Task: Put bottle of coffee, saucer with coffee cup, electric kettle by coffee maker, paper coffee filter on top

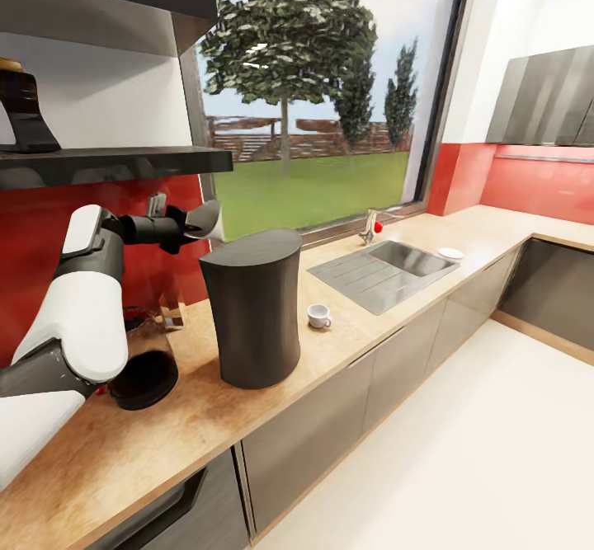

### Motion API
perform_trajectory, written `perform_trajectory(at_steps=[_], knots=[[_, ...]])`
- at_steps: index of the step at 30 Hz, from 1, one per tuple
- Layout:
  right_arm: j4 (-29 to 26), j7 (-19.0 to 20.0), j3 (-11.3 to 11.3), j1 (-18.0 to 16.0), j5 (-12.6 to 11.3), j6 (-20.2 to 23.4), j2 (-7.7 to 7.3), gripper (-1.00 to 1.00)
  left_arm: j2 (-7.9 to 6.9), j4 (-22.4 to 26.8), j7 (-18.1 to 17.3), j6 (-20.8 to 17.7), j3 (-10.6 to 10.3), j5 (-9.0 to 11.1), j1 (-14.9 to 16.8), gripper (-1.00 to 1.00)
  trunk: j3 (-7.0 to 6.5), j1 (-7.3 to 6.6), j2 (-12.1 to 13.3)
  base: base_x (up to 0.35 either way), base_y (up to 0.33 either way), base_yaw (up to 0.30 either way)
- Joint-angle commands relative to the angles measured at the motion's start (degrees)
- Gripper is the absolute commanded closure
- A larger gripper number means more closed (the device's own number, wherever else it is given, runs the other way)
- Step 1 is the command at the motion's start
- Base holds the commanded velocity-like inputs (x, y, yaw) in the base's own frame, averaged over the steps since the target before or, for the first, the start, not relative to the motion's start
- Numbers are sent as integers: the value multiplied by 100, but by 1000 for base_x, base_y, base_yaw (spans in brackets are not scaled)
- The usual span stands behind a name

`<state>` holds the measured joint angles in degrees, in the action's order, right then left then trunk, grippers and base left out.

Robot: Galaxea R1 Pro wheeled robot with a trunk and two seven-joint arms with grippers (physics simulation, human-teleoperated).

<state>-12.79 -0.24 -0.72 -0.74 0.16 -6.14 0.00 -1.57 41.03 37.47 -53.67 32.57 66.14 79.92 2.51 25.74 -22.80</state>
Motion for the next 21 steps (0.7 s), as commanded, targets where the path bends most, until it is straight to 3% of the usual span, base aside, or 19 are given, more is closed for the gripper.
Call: perform_trajectory(at_steps=[1,21], knots=[[4,-2,-7,-5,1,-19,0,-100,1,1,58,-47,12,-13,6,100,14,4,-12,0,0,0],[4,-3,-7,-5,1,-19,0,-100,-10,-3,58,-44,12,-13,-73,100,9,4,-12,0,0,-52]])
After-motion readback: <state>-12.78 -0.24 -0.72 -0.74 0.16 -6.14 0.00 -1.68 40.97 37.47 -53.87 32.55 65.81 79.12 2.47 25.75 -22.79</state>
